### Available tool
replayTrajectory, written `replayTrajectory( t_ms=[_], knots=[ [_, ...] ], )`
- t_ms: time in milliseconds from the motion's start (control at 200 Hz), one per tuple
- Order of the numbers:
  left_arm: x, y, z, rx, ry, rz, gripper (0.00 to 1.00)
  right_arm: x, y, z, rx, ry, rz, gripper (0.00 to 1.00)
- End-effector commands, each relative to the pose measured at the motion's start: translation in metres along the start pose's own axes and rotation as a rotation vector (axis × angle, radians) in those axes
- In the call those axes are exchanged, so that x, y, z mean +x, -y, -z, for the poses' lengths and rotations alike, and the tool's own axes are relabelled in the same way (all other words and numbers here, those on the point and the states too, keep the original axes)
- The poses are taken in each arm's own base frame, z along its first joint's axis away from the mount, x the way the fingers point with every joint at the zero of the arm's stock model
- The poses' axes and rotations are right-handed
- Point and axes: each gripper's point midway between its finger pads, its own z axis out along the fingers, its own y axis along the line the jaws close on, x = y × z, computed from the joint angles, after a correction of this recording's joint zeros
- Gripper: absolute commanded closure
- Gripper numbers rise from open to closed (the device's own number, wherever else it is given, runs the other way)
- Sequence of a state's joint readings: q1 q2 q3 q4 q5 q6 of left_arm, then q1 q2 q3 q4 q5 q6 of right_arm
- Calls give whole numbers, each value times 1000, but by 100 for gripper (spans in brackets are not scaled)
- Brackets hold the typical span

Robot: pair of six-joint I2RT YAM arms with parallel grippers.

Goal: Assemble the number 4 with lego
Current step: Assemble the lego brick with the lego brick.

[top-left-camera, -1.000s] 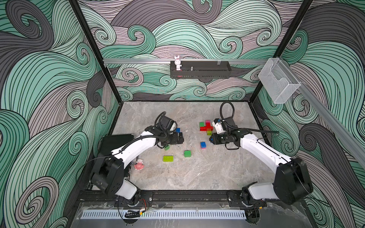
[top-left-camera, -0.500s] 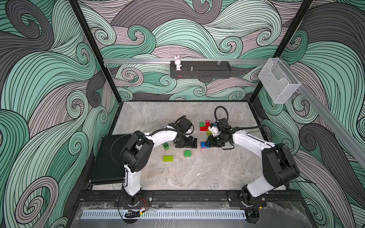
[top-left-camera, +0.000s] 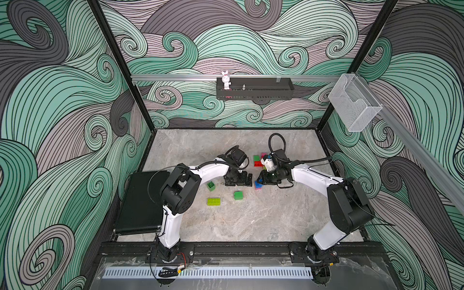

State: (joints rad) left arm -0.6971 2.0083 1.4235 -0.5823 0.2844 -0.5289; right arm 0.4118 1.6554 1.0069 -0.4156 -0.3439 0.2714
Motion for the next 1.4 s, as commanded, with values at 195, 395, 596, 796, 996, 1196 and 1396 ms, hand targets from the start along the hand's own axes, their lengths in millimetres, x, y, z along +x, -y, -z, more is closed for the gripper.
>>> replayTrajectory(
  t_ms=[195,395,596,796,996,1196,1396],
  knots=[
    [2,0,-7,-15,-27,20,1,-1,11,0,92,0,-14,100],
    [5,-2,-9,-18,-37,25,1,7,10,-9,82,-41,-10,100],
    [8,-4,-12,-22,-46,31,1,15,18,-14,152,-65,-15,100],
    [9,-5,-15,-22,-53,32,1,26,27,-14,258,-95,25,100],
    [10,-7,-14,-31,-53,32,1,46,39,-12,416,-137,103,100],
    [12,-9,-12,-38,-50,28,1,70,57,-16,584,-204,154,100],
    [13,-9,-9,-37,-47,19,1,69,46,-14,564,-196,146,94]
  ],
)
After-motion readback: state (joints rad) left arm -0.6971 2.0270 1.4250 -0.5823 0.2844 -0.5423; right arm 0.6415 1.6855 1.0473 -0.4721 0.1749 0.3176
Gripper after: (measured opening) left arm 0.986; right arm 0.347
